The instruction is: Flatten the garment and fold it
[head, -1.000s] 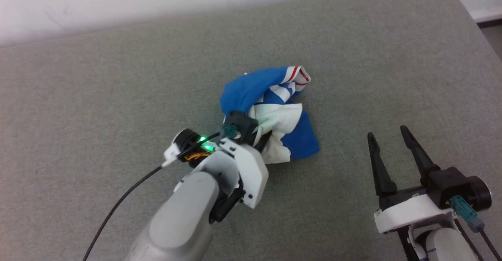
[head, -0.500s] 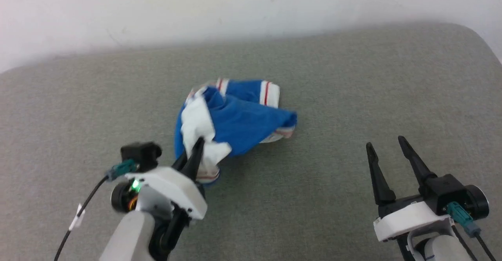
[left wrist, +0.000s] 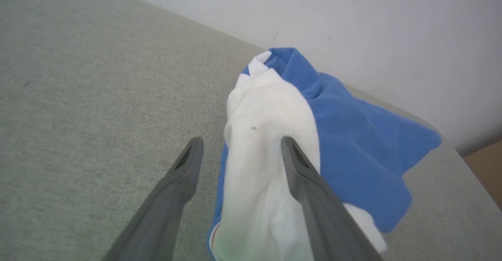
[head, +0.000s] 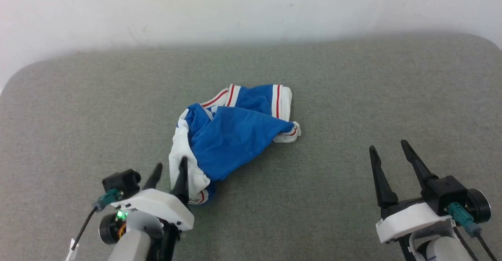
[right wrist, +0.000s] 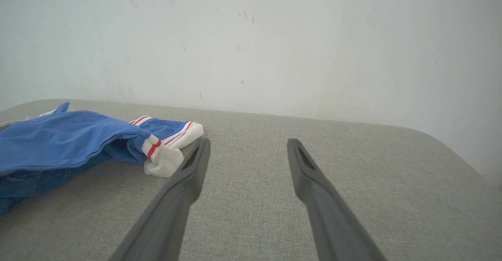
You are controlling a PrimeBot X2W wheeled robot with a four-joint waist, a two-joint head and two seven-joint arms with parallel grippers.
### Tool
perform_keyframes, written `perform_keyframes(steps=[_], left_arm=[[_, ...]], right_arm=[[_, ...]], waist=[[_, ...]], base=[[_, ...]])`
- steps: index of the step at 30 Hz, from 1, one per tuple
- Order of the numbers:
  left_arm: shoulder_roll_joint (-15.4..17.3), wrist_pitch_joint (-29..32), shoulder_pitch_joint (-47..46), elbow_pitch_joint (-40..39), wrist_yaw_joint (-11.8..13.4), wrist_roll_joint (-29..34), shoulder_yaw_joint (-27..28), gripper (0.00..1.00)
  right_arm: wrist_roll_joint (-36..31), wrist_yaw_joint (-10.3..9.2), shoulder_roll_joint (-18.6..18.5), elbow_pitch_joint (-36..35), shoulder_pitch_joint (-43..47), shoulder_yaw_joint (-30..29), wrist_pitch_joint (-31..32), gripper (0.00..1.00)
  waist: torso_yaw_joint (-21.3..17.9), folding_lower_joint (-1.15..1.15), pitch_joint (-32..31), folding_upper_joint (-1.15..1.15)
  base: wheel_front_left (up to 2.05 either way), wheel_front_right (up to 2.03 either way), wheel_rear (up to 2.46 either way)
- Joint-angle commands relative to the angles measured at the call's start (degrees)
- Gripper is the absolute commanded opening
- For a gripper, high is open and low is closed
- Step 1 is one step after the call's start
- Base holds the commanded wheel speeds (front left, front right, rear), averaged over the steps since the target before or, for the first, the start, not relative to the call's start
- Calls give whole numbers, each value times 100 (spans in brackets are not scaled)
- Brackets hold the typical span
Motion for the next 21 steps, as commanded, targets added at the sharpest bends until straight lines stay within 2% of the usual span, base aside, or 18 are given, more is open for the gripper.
perform_keyframes(steps=[1,5,11,17,21], left_arm=[[15,-182,-93,-73,34,91,41,100],[155,-799,-60,-420,-33,471,-25,100],[499,-1005,265,-1167,258,1744,-92,100],[437,-1009,876,-2095,376,2723,-149,100],[325,-1009,1141,-2332,378,2999,-253,100]], right_arm=[[-34,-5,14,9,66,-10,-27,100],[-35,-5,14,22,143,-40,-27,100],[-65,-5,14,21,231,-54,-27,100],[-159,-5,-24,151,180,7,15,100],[221,-5,-338,324,-187,307,581,100]], waist=[[77,0,-101,0],[180,0,-281,0],[335,0,-456,0],[633,0,-403,0],[921,0,-227,0]], base=[[0,0,0],[0,0,0],[0,0,0],[0,0,0],[0,0,0]])
